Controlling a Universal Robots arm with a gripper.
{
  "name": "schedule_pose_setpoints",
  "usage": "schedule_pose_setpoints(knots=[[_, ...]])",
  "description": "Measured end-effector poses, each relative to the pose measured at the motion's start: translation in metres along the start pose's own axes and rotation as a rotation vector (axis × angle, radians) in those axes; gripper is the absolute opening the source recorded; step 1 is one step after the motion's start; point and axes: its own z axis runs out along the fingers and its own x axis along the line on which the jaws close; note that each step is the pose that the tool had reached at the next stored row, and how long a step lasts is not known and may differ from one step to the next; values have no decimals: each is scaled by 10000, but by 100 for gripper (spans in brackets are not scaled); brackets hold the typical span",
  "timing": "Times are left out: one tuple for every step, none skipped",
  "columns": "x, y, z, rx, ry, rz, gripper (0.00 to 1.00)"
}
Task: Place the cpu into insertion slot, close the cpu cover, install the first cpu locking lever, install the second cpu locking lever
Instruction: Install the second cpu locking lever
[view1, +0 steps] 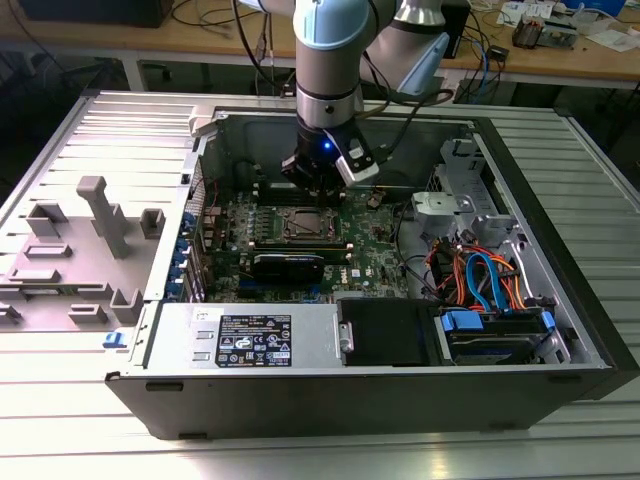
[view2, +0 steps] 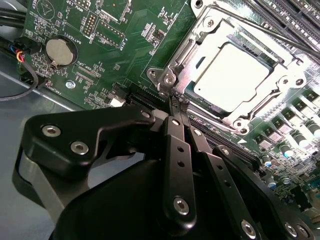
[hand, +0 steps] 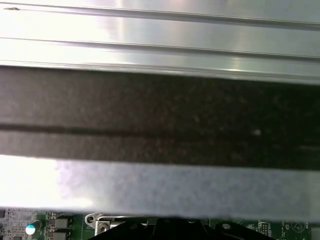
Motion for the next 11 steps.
schedule_pose_setpoints(knots=[[0, -8, -1, -1, 0, 0, 11], [1, -15, -1, 0, 0, 0, 11], [2, -33, -3, -1, -1, 0, 11], [2, -41, -3, -2, -1, 0, 11], [3, -43, -3, -1, -1, 1, 11], [3, -43, -3, -1, -1, 2, 11], [2, -44, -3, -1, -1, 1, 11], [3, -47, -4, -1, -1, 0, 11], [3, -49, -4, -1, -1, 0, 11], [3, -49, -4, -1, -1, 0, 11], [3, -49, -4, -1, -1, 0, 11]])
